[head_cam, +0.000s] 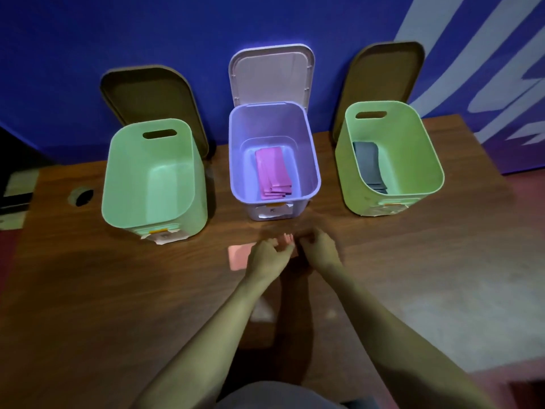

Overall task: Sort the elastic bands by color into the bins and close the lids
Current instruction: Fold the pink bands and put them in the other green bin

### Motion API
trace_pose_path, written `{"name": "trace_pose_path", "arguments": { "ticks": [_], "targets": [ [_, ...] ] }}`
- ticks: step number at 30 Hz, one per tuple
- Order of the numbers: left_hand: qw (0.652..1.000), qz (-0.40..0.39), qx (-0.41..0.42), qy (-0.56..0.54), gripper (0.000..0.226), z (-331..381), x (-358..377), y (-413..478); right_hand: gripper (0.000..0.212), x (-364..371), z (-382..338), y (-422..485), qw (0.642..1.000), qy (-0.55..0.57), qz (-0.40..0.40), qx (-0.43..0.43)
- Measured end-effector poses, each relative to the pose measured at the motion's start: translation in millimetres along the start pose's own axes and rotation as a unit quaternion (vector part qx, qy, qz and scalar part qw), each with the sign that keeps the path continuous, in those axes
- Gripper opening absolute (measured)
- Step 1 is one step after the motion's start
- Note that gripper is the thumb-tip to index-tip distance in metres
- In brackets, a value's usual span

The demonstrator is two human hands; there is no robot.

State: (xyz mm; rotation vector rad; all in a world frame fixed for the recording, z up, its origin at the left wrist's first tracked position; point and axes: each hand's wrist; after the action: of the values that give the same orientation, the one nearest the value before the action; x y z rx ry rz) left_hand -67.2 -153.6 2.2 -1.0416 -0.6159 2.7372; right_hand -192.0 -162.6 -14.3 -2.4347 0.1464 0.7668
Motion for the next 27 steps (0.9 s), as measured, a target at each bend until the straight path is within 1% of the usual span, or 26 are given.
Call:
{"name": "trace_pose_path", "arguments": {
  "ticks": [2, 3, 5, 6, 7, 8, 10, 11, 12, 13, 14, 16, 17, 19, 20, 21, 23, 25, 26, 27],
  "targets": [
    [1.000, -0.021, 0.004, 0.007, 0.037, 2.0, -4.3, -1.6, 0.013, -4.3, 0.2, -4.1, 0.994, -0.026, 0.056, -0.088],
    [1.000, -0.028, 0.005, -0.005, 0.034, 2.3, -7.6, -2.0, 0.011, -4.5, -0.2, -6.5, 0.987, -0.045, 0.064, -0.139],
    [0.999, -0.030, 0.014, -0.036, 0.029, -3.3, -13.0, -2.8, 0.012, -0.5, 1.1, -8.0, 0.965, -0.129, 0.029, -0.228],
    [0.999, -0.018, 0.020, -0.042, 0.028, -9.1, -14.8, -3.9, 0.018, 2.3, 2.5, -6.5, 0.949, -0.189, 0.003, -0.254],
    [0.999, 0.006, 0.021, -0.040, 0.026, -15.5, -16.9, -6.6, 0.026, 4.9, 4.0, -4.3, 0.933, -0.248, -0.015, -0.262],
    [0.998, 0.051, 0.016, -0.031, 0.025, -23.0, -18.6, -9.7, 0.032, 6.6, 5.1, -2.6, 0.921, -0.293, -0.023, -0.254],
    [0.986, 0.166, -0.006, 0.012, 0.025, -38.2, -22.7, -16.6, 0.036, 8.8, 7.5, -1.9, 0.920, -0.318, -0.024, -0.227],
    [0.978, 0.204, -0.033, 0.032, 0.031, -45.1, -25.4, -19.0, 0.037, 9.3, 9.0, -3.0, 0.921, -0.320, -0.022, -0.220],
    [0.972, 0.217, -0.075, 0.043, 0.040, -51.8, -27.4, -19.1, 0.038, 9.3, 8.8, -4.5, 0.919, -0.328, -0.019, -0.218],
    [0.969, 0.213, -0.117, 0.047, 0.047, -57.3, -28.6, -18.7, 0.039, 9.1, 8.1, -5.4, 0.915, -0.340, -0.012, -0.216],
    [0.968, 0.200, -0.145, 0.049, 0.050, -63.7, -27.6, -16.5, 0.039, 9.0, 5.9, -6.5, 0.911, -0.351, -0.004, -0.216],
    [0.972, 0.176, -0.147, 0.043, 0.040, -67.8, -26.4, -12.4, 0.037, 10.8, -2.6, -8.9, 0.901, -0.380, 0.005, -0.209],
    [0.976, 0.173, -0.132, 0.027, 0.032, -66.6, -26.4, -10.9, 0.036, 12.1, -8.2, -9.8, 0.892, -0.401, 0.006, -0.207],
    [0.979, 0.182, -0.080, -0.041, 0.014, -63.1, -28.4, -9.3, 0.036, 13.8, -19.4, -10.4, 0.877, -0.425, 0.004, -0.224],
    [0.979, 0.188, -0.042, -0.074, 0.009, -61.8, -29.9, -11.1, 0.038, 14.0, -24.8, -10.6, 0.878, -0.411, -0.004, -0.246],
    [0.977, 0.195, 0.002, -0.086, 0.012, -58.5, -32.2, -15.7, 0.040, 13.5, -29.3, -10.9, 0.885, -0.376, -0.019, -0.274],
    [0.971, 0.209, 0.097, -0.058, 0.014, -51.6, -36.3, -26.4, 0.044, 9.5, -38.0, -12.8, 0.891, -0.290, -0.085, -0.339],
    [0.962, 0.205, 0.178, -0.015, 0.012, -41.7, -37.5, -37.1, 0.041, 4.0, -43.1, -16.4, 0.873, -0.258, -0.145, -0.387],
    [0.958, 0.201, 0.204, 0.003, 0.012, -37.4, -36.2, -40.6, 0.033, 0.5, -44.5, -19.8, 0.865, -0.251, -0.148, -0.407],
    [0.956, 0.199, 0.216, 0.020, 0.013, -31.8, -34.4, -44.6, 0.024, -2.4, -43.4, -22.5, 0.860, -0.245, -0.135, -0.427]
  ]
}}
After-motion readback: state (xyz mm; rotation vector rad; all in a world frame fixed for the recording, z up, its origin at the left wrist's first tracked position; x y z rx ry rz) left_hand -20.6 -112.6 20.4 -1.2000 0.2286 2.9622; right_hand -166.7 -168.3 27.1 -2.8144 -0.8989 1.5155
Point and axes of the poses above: each hand's wrist, its own y-axis towards the middle knuckle, its own x-axis out of the palm, z = x × y, and after that the axes turned 7 degrees about x, right-handed
